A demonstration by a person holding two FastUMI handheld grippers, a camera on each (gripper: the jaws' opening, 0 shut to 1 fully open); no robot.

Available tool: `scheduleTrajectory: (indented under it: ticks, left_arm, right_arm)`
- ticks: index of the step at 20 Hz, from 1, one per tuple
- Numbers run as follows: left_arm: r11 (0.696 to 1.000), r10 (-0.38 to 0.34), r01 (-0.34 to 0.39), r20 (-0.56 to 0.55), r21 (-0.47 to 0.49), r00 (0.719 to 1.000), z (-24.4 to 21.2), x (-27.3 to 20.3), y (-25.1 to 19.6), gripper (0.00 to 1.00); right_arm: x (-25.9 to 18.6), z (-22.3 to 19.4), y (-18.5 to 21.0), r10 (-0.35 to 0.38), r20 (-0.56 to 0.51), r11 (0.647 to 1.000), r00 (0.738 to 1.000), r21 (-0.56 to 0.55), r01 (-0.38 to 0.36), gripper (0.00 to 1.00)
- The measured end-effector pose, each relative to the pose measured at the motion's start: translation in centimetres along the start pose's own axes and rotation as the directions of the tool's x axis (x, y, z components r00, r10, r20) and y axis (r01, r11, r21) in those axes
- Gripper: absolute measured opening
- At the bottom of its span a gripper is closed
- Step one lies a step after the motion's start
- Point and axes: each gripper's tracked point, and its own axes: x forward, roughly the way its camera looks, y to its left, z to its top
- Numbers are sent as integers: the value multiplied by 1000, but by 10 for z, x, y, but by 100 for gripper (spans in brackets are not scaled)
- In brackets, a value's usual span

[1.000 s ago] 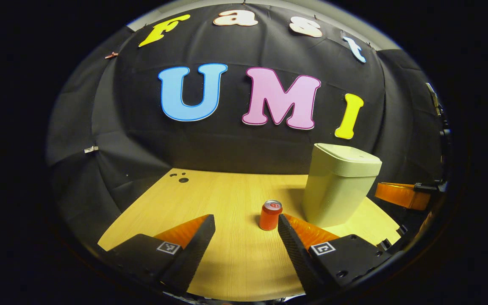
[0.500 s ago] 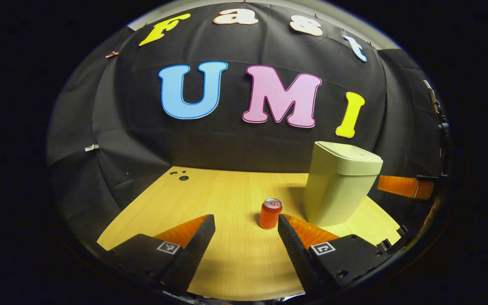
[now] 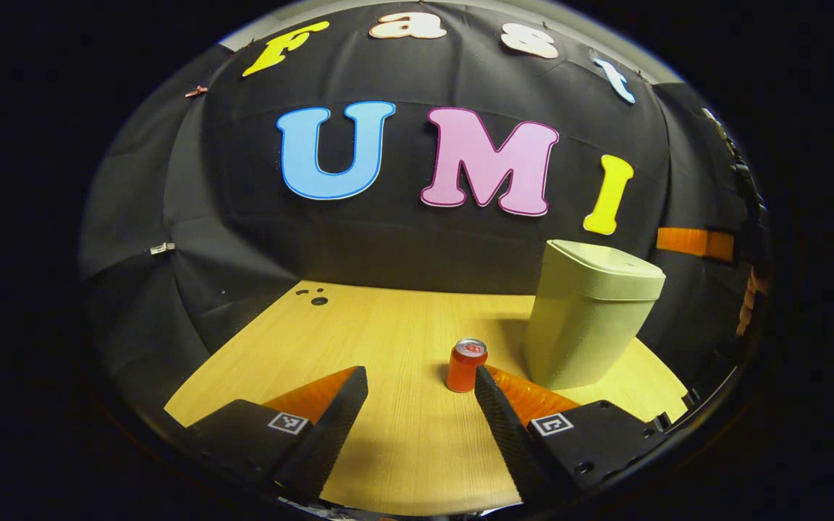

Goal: Press the lid of the desktop garbage bin to open it, pick up the crumpled paper on the desktop and throw it into the bin, then pick up the pop can on the desktop and drop it into the bin, and finally close the garbage bin lid.

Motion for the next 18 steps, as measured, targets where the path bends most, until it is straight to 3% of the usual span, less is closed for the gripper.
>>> scheduleTrajectory:
  ticks: [6,13,18]
  left_arm:
    - [999,48,-48,-7,-9,999,-1,14,-1,96]
    - [993,114,-114,-21,-13,993,-17,23,-6,96]
    - [988,153,-153,-19,-30,988,-19,29,-3,95]
  right_arm:
    - [39,1,-31,-38,-13,999,999,-4,38,5]
    - [73,-27,-46,-38,-48,997,998,-75,34,5]
    - [84,-46,-50,-38,-86,998,996,-52,34,5]
